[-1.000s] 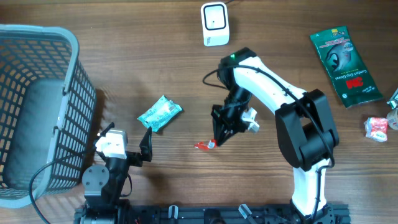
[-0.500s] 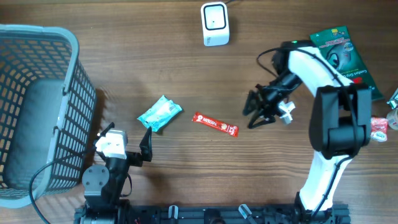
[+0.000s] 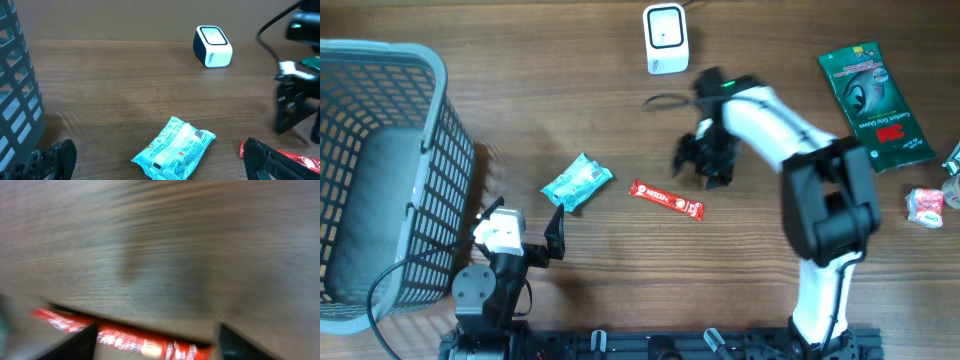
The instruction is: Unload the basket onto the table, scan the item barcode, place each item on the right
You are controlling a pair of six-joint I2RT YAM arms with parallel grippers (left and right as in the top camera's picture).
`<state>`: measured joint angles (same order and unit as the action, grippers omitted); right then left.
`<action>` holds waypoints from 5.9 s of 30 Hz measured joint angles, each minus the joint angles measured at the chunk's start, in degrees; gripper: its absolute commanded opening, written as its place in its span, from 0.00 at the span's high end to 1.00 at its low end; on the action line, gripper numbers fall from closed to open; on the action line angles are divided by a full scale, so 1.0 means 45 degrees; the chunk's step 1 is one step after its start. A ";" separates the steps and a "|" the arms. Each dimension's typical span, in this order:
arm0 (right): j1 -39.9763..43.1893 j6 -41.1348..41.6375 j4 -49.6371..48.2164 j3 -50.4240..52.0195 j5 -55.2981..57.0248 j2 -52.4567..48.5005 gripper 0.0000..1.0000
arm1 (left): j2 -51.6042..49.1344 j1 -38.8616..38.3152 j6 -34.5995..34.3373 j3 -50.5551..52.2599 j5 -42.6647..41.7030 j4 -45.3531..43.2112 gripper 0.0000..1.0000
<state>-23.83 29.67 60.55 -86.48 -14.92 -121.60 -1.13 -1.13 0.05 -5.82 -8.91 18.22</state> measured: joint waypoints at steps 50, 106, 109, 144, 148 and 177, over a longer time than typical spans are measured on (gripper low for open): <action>-0.2827 -0.8097 -0.2210 0.4231 0.0432 0.2701 0.96 | 0.0000 0.0000 0.0005 0.0000 0.0000 0.0005 0.00; -0.0505 1.2658 -1.0132 0.2472 -1.6538 0.2375 0.96 | 0.0000 0.0000 0.0005 0.0000 0.0005 0.0000 0.01; -0.0427 1.2920 -1.0584 0.2472 -1.6538 0.2375 0.96 | 0.0000 0.0000 0.0000 0.0000 0.0000 0.0005 0.00; 0.1423 0.9224 -0.8106 -0.4600 0.5013 -0.0855 0.95 | 0.0000 0.0000 0.0005 0.0000 0.0000 0.0000 0.00; 0.1418 0.9044 -0.8854 -0.6217 0.5304 -0.2652 0.95 | 0.0000 0.0000 0.0000 0.0000 0.0000 0.0000 0.00; 0.8383 -1.0248 -0.0738 -0.2506 0.5309 -0.1345 0.95 | -0.0010 0.0000 0.0000 0.0000 0.0000 0.0000 0.00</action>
<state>13.89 -16.45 57.23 -97.76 8.97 -127.66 -1.17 -1.13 0.05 -5.82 -8.91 18.22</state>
